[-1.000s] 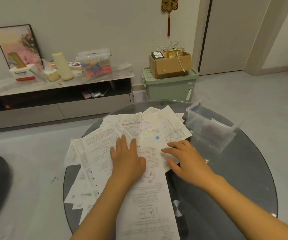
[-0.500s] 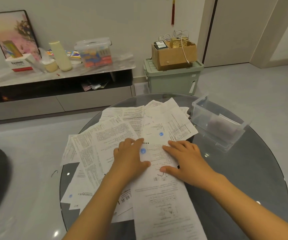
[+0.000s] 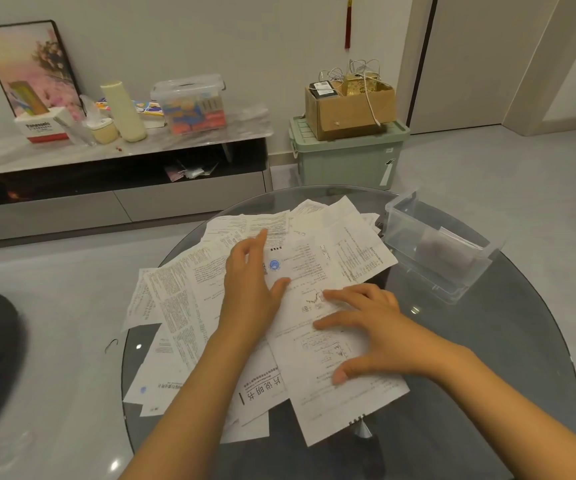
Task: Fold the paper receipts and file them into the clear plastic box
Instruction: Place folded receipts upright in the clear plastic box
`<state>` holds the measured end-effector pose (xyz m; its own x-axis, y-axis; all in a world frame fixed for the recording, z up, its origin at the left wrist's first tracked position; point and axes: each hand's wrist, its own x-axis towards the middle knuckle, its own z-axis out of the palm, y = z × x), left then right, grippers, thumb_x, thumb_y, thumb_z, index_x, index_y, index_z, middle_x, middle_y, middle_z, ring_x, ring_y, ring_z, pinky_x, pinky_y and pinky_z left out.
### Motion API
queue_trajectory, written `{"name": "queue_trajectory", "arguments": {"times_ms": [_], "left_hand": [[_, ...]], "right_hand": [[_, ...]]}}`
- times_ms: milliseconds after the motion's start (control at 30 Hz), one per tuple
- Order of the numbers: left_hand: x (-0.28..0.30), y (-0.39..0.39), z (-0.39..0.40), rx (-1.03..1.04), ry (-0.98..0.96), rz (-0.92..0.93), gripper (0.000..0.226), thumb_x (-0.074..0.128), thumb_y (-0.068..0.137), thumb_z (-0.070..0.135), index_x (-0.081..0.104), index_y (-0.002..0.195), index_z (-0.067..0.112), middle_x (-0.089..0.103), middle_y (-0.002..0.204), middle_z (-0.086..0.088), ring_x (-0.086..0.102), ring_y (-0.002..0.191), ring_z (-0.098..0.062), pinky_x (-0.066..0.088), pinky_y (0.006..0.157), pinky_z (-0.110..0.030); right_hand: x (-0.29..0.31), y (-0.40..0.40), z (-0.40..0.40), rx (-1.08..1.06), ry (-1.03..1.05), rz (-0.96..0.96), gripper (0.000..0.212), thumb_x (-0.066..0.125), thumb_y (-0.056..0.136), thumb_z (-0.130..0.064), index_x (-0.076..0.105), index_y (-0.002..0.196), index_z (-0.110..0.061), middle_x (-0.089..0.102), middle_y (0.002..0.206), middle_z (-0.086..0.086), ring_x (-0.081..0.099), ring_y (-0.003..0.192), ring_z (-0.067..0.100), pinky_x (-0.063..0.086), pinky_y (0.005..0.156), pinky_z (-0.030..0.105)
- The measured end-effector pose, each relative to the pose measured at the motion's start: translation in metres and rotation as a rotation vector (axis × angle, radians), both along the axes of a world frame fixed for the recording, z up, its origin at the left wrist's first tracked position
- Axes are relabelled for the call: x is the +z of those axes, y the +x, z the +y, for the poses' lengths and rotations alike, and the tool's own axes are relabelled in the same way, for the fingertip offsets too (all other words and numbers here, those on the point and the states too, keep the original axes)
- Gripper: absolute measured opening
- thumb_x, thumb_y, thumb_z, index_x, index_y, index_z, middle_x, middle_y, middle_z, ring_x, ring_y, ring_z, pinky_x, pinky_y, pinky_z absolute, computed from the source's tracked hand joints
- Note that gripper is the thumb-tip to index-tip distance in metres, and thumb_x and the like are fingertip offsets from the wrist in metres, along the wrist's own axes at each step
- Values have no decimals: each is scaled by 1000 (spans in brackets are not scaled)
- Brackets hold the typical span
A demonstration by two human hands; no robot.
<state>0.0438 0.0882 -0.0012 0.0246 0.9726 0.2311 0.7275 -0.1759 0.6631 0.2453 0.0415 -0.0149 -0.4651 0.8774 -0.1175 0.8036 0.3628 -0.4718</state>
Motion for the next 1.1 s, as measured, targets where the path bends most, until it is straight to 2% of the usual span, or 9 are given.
{"name": "queue_trajectory", "arguments": {"times_ms": [67, 233, 333, 467, 600, 733, 833, 967, 1100], "left_hand": [[0, 3, -4, -38, -6, 161, 73, 68, 84, 31, 27, 145, 33, 12, 153, 3, 9, 142, -17, 11, 114, -34], [-3, 7, -19, -216, -96, 460, 74, 62, 83, 49, 25, 145, 35, -22, 156, 3, -24, 142, -16, -17, 114, -45], [-2, 7, -29, -332, -142, 567, 73, 57, 83, 57, 27, 145, 34, -30, 153, 4, -36, 137, -13, -25, 110, -48], [6, 2, -38, -449, -269, 446, 47, 53, 85, 57, 52, 128, 37, 8, 158, 11, -11, 144, -2, -23, 112, -46], [13, -5, -37, -412, -336, 215, 32, 59, 82, 56, 66, 100, 31, 53, 128, 17, 36, 130, 0, -6, 118, -34], [13, -7, -35, -404, -376, 208, 25, 73, 74, 47, 63, 91, 32, 59, 115, 15, 45, 116, -6, 28, 104, -24], [16, -6, -34, -354, -388, 194, 19, 67, 83, 41, 67, 97, 29, 65, 100, 10, 58, 93, -8, 47, 86, -29], [17, -9, -30, -281, -349, 180, 9, 64, 85, 37, 57, 82, 34, 63, 88, 13, 58, 81, -7, 45, 70, -23], [8, -7, -32, -297, -315, 237, 53, 68, 84, 29, 40, 128, 37, 47, 124, 14, 48, 112, -5, 39, 89, -21]], "right_hand": [[3, 5, -3, 29, -57, -16, 74, 72, 59, -67, 42, 126, -58, 6, 151, -25, -4, 136, 6, -1, 113, 33], [10, 11, -11, 88, -192, -125, 85, 77, 60, -60, 29, 130, -63, -8, 152, -22, -15, 137, 8, -7, 112, 36], [6, 5, -12, 46, -130, -73, 72, 77, 62, -56, 40, 124, -61, 4, 151, -20, -7, 137, 11, -3, 111, 31], [1, -2, -4, -14, 11, -7, 44, 75, 66, -54, 61, 108, -48, 32, 141, -19, 15, 132, 8, 1, 101, 18], [-1, -3, 6, -126, 27, 79, 29, 74, 59, -63, 61, 79, -47, 50, 126, -21, 32, 124, 9, 13, 97, 19], [-3, 1, 10, -231, -31, 233, 32, 67, 47, -73, 63, 66, -48, 62, 105, -22, 49, 111, 13, 41, 95, 29], [6, 3, 9, -269, -59, 297, 25, 78, 64, -51, 70, 70, -28, 67, 78, -9, 59, 78, 4, 45, 68, 18], [8, 4, 9, -389, -51, 414, 20, 77, 72, -37, 69, 86, -27, 70, 84, -11, 64, 78, 4, 55, 72, 26], [-1, -5, 8, -406, 43, 266, 52, 72, 79, -34, 47, 124, -37, 57, 92, -16, 55, 80, 4, 48, 72, 20]]}}
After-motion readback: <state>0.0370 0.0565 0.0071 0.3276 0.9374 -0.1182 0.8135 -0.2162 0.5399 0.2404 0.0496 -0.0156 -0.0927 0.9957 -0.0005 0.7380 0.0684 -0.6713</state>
